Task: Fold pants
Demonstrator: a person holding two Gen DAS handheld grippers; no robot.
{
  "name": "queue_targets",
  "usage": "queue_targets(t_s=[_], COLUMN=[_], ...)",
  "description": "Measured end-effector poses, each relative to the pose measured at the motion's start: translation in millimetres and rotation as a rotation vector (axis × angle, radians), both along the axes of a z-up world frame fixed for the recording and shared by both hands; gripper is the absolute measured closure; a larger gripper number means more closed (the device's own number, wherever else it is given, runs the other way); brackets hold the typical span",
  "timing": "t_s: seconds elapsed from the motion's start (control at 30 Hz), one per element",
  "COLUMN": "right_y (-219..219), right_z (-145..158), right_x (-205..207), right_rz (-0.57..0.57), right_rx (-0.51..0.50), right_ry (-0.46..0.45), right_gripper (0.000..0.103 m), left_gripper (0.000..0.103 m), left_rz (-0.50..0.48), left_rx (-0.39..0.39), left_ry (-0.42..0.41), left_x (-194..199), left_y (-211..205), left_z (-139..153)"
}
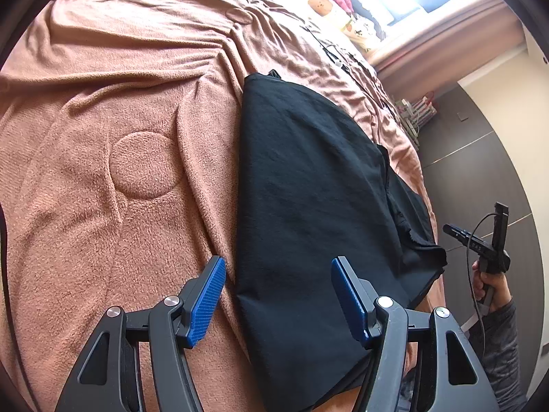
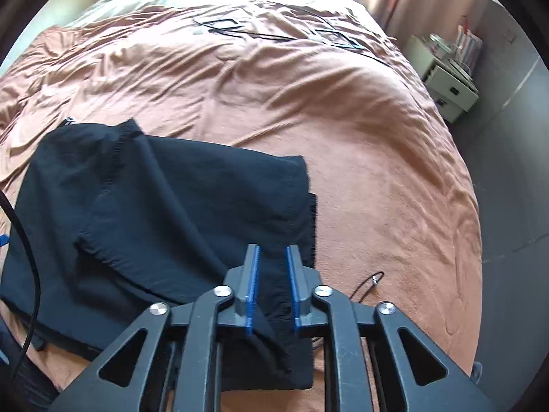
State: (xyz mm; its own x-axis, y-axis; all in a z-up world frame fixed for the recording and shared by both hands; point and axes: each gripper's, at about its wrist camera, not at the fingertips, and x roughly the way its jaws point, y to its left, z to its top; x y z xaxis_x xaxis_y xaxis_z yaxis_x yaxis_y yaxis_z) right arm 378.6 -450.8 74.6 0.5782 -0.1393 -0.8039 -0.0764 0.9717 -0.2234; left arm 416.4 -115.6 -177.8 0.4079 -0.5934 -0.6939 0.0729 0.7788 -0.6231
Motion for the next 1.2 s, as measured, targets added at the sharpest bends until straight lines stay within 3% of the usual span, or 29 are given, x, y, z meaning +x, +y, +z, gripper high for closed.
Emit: queue_targets(t_s=[0.03, 0.1, 0.43, 0.67, 0.73, 1.03, 1.07, 1.13, 1.2], right_y=[4.5, 12.2, 46.3, 66.0, 71.9, 101.4, 102.9, 103.6, 97.3], right_z=[1.1, 0.1, -16.3, -42.3, -48.4, -67.2, -69.2, -68.1, -60.3], right_x=[-3.8, -10.9, -23.6, -10.0, -2.7, 6.9, 4.5, 1.0, 1.6], right_rz=[0.032, 0.089, 0.288, 0.376, 0.375, 0.398, 0.407, 0.417, 0.402], right_rx=[-0.003, -0.018, -0.150, -0.347, -0.406, -0.444, -0.454, -0.440, -0.362], right_ry=[-0.007, -0.025, 0.050, 0.208, 0.204, 0.145, 0.136, 0.124, 0.118], right_gripper=[0.053, 0.046, 0.046, 0.046, 0.046, 0.046, 0.048, 0.073, 0.087], left_gripper=[0.037, 0.037, 0.037, 0.037, 0.037, 0.037, 0.037, 0.037, 0.037], left_rz=[0.001, 0.003, 0.016, 0.025, 0.028, 0.050, 0.051, 0.050, 0.049], left_rx=[0.000, -0.004, -0.031, -0.035, -0.037, -0.035, -0.035, -0.035, -0.036], left_ry=[-0.001, 0.000, 0.003, -0.003, -0.003, -0.002, -0.001, 0.000, -0.002], left_x=[0.1, -0.1, -0.1, -0.5, -0.6, -0.7, -0.6, -0.9, -0.9], left_y=[0.0, 0.6, 6.0, 8.6, 9.4, 15.5, 15.7, 15.4, 15.1], left_z=[0.1, 0.1, 0.8, 2.1, 2.3, 1.8, 1.7, 1.7, 2.1])
